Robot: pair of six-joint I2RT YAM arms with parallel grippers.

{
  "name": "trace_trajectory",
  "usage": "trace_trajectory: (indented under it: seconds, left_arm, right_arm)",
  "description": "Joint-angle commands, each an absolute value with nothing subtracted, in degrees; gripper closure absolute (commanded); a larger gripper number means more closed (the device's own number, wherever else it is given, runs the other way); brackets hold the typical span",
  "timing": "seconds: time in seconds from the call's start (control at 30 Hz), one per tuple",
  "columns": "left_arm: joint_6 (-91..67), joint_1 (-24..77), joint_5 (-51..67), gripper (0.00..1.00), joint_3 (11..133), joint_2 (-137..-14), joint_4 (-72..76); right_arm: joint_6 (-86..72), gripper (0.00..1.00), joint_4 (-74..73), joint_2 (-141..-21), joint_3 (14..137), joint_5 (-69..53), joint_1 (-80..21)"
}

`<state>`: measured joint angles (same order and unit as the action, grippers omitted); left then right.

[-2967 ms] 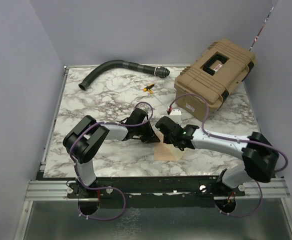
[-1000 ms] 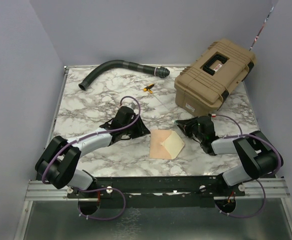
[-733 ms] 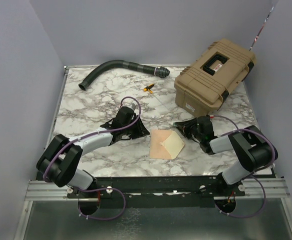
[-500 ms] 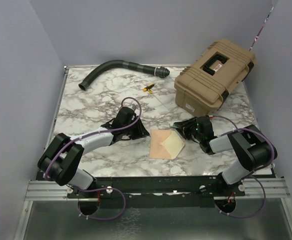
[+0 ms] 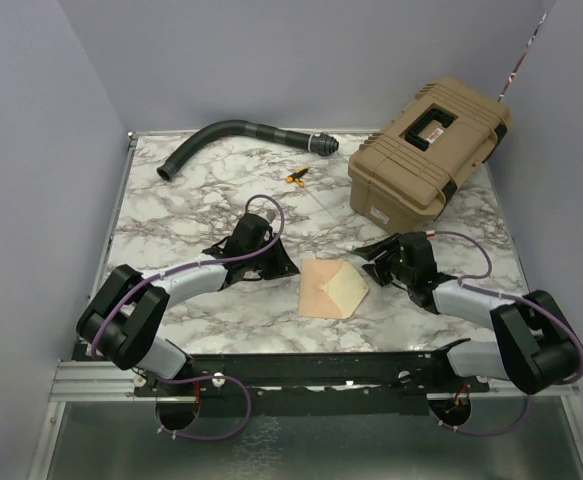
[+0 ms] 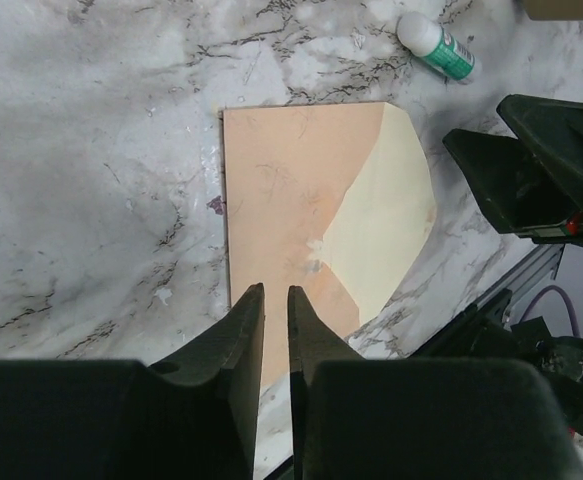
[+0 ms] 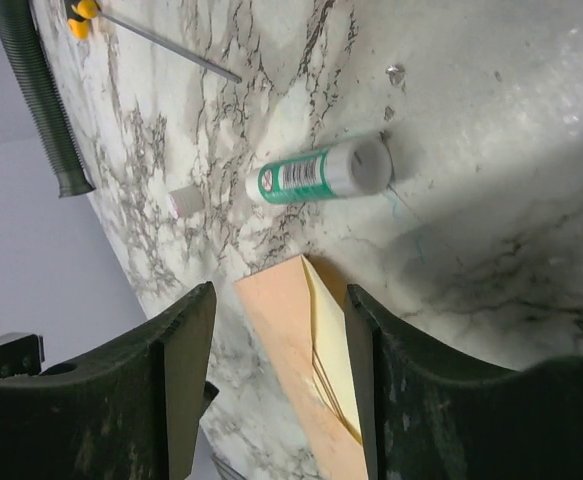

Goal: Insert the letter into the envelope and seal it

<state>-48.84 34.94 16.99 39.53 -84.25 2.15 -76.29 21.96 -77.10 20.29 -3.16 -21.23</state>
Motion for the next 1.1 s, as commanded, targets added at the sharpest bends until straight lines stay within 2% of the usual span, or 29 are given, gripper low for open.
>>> trace_trajectory:
  seconds: [0.0,0.07,0.17,0.23,0.3,0.53,0.7,1.07]
  left_arm:
    - [-48.4,34.8,19.8,0.86,40.5,-85.2,3.9]
    - [-48.4,34.8,20.8,0.89,40.5,-85.4,4.6]
    - [-47.9,35.0,22.0,0.99,40.4,-86.1,5.4]
    - [-47.1,35.1,22.5,1.0,40.7,-86.9,5.4]
    - [-46.5,35.4,22.5,1.0,40.5,-87.8,5.3]
    - [-45.6,37.6,21.8,1.0,40.7,-91.2,4.1]
    - [-42.7,38.6,20.5,1.0,43.1,-93.8,0.4]
    - [-41.3,39.0,15.8,1.0,45.0,-97.1,-7.5]
  right_arm:
    - [-72.6,0.43,4.4,-68.7,20.7,2.2,-20.7]
    - [-70.7,0.49,0.5,-65.2,20.3,3.3,-20.7]
    - [-68.2,0.79,-4.8,-62.7,19.9,3.4,-20.7]
    - [-68.2,0.89,-7.1,-62.7,19.3,2.7,-20.7]
    - [-69.8,0.93,-7.7,-61.9,17.5,1.8,-20.7]
    - [-71.4,0.95,-7.2,-56.8,12.2,-0.5,-20.7]
    - [-68.4,0.95,-1.2,-58.8,10.2,-7.1,-20.7]
    - [-61.6,0.91,29.3,-68.8,7.3,-27.0,-20.7]
